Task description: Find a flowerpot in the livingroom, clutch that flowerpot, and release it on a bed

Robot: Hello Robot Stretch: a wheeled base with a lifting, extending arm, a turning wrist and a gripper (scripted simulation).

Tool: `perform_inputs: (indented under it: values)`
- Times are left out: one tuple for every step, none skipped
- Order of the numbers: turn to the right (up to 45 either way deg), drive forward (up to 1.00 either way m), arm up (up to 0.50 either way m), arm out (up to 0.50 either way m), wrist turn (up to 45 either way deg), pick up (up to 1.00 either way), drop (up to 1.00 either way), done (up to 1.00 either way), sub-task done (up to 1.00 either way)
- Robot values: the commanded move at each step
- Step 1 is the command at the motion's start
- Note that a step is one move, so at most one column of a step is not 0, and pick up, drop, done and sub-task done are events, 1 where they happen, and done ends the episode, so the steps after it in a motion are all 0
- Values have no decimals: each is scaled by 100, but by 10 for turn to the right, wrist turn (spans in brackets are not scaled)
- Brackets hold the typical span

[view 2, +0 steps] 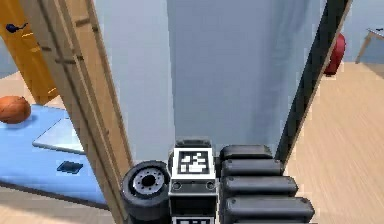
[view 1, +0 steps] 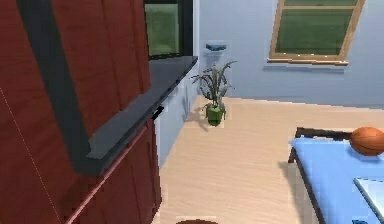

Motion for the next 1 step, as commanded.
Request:
perform_inputs:
  values:
    - [0,10,0,0,0,0,0,0,0]
